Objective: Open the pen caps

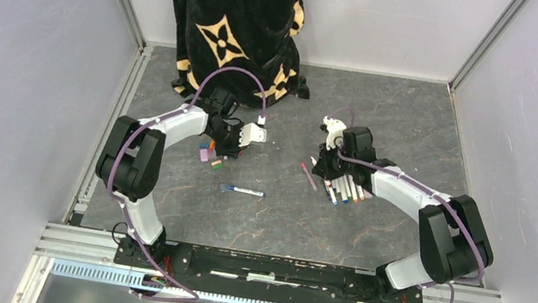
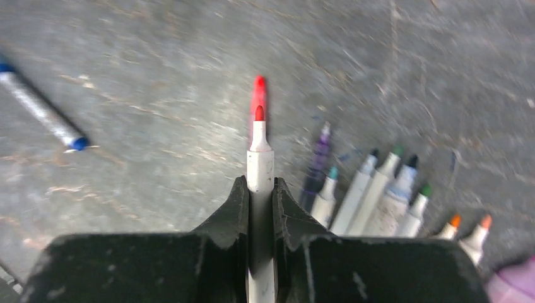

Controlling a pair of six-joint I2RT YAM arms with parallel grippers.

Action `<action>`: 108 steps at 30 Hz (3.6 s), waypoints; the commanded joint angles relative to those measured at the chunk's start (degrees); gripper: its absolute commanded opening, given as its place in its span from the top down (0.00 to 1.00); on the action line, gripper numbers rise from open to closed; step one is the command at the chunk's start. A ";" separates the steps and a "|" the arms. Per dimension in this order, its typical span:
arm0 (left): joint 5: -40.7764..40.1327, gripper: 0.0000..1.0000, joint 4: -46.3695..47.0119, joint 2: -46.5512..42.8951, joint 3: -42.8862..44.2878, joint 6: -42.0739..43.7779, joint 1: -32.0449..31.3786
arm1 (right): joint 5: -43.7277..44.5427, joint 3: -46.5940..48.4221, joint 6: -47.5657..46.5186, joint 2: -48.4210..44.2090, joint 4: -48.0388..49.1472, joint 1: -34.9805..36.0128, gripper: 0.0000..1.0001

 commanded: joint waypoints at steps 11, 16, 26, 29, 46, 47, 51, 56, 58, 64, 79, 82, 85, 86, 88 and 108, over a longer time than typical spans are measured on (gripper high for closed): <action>-3.11 0.48 6.12 2.35 2.24 -11.40 -0.13 | 17.65 -5.90 4.57 -1.32 8.26 1.69 0.82; -1.08 0.19 2.84 0.56 4.42 -12.56 -0.06 | 19.07 -5.41 5.05 -1.40 7.98 2.80 0.72; 1.06 0.08 -6.72 -4.71 15.21 -18.78 1.33 | 22.65 -6.29 4.87 -4.04 7.50 3.21 0.67; 2.23 0.03 -8.41 -6.87 18.14 -20.89 2.24 | 23.51 -6.09 4.08 -5.31 7.33 4.83 0.67; 2.98 0.00 -15.02 -12.35 20.60 -22.31 10.85 | 5.21 9.57 -12.31 9.44 7.12 27.19 0.36; 3.38 0.00 -15.88 -12.25 20.79 -22.00 11.27 | 5.17 10.88 -12.95 11.31 6.68 27.87 0.36; 3.78 0.00 -18.39 -12.36 21.61 -20.87 12.31 | 4.97 13.69 -13.97 16.91 6.33 29.12 0.43; 4.71 0.00 -19.73 -12.96 22.21 -20.23 12.96 | 6.93 14.76 -14.73 20.43 5.61 29.94 0.53; 5.30 0.00 -20.16 -13.11 22.27 -20.20 13.05 | 7.20 13.97 -14.69 20.65 6.18 30.02 0.57; 6.49 0.00 -21.47 -12.48 22.32 -19.62 13.13 | 5.75 11.52 -14.30 19.90 6.79 30.05 0.85; 11.84 0.00 -40.75 -17.81 13.62 21.04 13.09 | -17.31 14.96 -3.86 12.57 1.64 22.18 1.00; 13.04 0.01 -43.29 -18.65 11.43 27.22 13.06 | -25.97 13.51 3.40 11.65 5.95 18.46 1.00; 14.43 0.02 -43.22 -21.41 8.13 32.11 12.93 | -32.46 13.01 8.97 11.95 9.49 16.54 1.00; 14.72 0.02 -42.43 -22.56 7.10 33.73 12.78 | -34.87 13.35 10.81 12.62 10.33 16.12 1.00; 14.03 0.03 -39.54 -25.06 4.98 34.78 12.14 | -37.65 14.16 13.49 13.69 11.43 15.97 1.00; -1.64 0.21 -21.68 -40.89 -8.99 43.33 -2.88 | -44.23 15.84 36.61 18.26 31.93 16.89 1.00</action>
